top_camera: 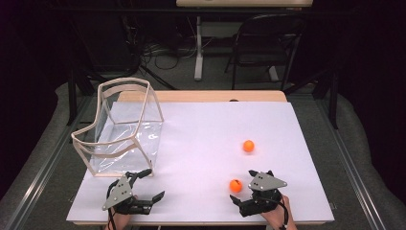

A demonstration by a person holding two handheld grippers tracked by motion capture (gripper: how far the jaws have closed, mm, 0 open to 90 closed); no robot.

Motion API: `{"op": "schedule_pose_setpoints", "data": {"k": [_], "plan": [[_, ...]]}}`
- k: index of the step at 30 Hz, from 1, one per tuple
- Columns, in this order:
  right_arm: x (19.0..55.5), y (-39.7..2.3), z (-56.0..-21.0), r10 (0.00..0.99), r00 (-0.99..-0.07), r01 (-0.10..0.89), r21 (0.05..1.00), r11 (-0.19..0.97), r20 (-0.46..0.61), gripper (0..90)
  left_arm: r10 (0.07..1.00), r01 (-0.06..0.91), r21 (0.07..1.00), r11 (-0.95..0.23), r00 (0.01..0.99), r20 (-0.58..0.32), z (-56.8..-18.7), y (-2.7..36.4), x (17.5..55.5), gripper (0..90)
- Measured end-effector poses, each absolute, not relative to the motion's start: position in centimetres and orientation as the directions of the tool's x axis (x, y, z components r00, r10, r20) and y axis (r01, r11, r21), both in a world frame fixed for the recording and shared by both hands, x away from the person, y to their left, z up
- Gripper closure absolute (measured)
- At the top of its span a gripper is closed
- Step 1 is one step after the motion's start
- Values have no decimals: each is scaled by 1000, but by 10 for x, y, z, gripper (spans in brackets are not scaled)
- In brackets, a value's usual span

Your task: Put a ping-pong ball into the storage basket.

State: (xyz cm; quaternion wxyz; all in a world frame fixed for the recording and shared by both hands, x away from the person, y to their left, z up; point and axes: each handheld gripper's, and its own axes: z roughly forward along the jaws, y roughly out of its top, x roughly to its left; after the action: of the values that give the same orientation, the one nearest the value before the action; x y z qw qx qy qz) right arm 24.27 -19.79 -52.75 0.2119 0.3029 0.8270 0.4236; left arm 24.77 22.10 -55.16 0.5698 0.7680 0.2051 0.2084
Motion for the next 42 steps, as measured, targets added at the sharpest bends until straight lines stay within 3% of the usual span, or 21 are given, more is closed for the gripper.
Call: {"op": "schedule_pose_setpoints", "data": {"k": [27, 42], "plan": [[265, -182, -537, 703, -711, 447, 746, 493, -39, 3, 544, 75, 963, -260, 835, 82, -552, 221, 248, 156], [267, -180, -546, 725, -688, 490, 711, 504, -40, 238, 543, 77, 963, -258, 836, 78, -552, 221, 249, 156]]}}
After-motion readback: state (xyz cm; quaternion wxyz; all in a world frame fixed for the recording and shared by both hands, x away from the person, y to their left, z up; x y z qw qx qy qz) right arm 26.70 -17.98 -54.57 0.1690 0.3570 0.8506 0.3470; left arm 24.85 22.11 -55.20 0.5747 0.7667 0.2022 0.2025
